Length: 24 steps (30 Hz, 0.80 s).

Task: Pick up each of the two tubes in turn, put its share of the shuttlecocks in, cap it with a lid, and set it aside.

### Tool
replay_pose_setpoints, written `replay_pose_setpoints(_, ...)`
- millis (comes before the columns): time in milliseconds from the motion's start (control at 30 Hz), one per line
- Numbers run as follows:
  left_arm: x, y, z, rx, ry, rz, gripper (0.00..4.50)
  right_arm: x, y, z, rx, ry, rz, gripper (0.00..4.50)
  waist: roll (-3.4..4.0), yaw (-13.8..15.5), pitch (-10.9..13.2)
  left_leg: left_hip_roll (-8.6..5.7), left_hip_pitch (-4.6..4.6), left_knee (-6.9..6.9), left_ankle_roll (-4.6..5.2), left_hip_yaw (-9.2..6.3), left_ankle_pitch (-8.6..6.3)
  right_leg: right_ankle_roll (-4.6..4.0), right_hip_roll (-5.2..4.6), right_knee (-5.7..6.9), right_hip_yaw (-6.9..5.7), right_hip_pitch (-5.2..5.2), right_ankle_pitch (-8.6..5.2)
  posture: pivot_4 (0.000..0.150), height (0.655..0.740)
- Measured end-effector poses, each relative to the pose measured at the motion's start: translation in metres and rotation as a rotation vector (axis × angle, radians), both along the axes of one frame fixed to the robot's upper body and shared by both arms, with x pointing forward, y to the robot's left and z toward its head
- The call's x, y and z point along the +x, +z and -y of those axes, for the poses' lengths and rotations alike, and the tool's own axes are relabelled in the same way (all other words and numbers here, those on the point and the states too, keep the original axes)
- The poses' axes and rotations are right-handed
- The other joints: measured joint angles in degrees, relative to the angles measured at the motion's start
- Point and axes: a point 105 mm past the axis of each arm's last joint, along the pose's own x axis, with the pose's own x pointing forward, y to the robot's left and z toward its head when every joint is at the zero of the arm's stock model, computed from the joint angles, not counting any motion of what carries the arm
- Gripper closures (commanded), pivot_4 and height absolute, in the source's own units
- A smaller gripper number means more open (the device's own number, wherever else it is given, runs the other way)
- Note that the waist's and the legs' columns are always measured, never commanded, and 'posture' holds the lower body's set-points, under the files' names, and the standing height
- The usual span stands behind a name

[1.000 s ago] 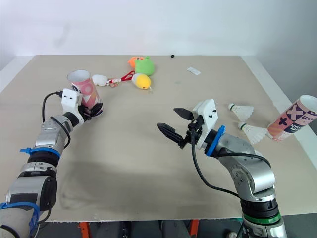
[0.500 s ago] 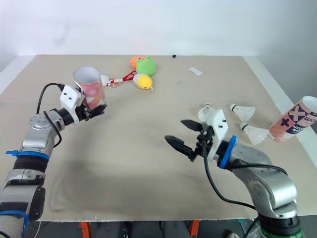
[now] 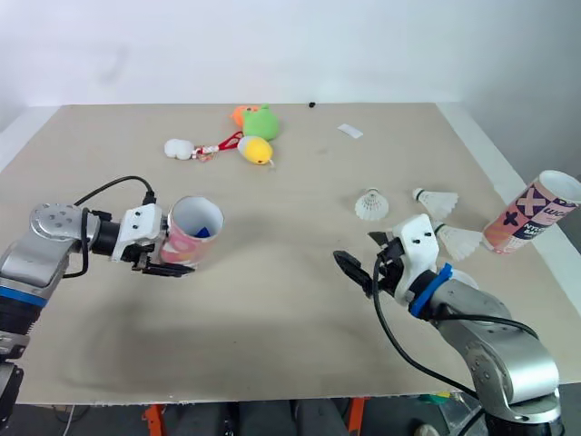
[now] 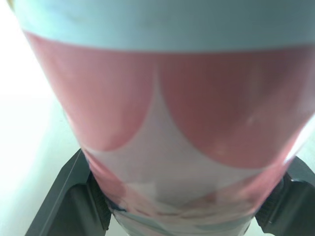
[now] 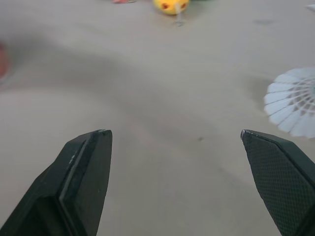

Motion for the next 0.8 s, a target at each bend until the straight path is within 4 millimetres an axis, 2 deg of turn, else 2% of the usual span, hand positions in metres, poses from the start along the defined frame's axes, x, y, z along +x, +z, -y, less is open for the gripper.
replay_pose_setpoints(333, -0.01, 0.0, 0.002, 0.074, -0.051, 0.029, 1.32, 0.043, -0.023, -0.021, -0.075, -0.163, -0.019, 0.0, 0.04, -0.03, -0.06, -0.02, -0.02, -0.02, 0.0, 0.07, -0.01, 0.0, -0.03, -0.02, 0.06, -0.02, -0.05, 0.15, 0.7323)
replay_pose_setpoints(500, -0.014, -0.001, 0.003, 0.081, -0.05, 0.02, 1.32, 0.064, -0.044, -0.017, -0.127, -0.247, -0.065, 0.0, 0.11, 0.02, -0.11, -0.02, -0.02, -0.04, 0.02, 0.07, -0.02, 0.01, -0.04, -0.02, 0.05, -0.02, -0.08, 0.15, 0.7323)
replay_pose_setpoints(600, -0.015, -0.001, 0.003, 0.083, -0.037, 0.009, 1.32, 0.085, -0.04, -0.012, -0.148, -0.311, -0.04, 0.0, 0.14, -0.22, -0.12, -0.04, 0.02, -0.04, 0.02, 0.12, -0.01, 0.02, -0.05, -0.02, 0.12, -0.02, -0.03, 0.15, 0.7323)
replay_pose_setpoints(800, -0.019, -0.001, 0.005, 0.078, -0.032, -0.007, 1.32, 0.103, -0.037, -0.006, -0.176, -0.362, 0.005, 0.0, 0.15, -0.17, -0.13, -0.05, 0.0, -0.07, 0.03, 0.08, -0.03, 0.01, -0.06, -0.02, 0.08, -0.01, -0.09, 0.15, 0.7323)
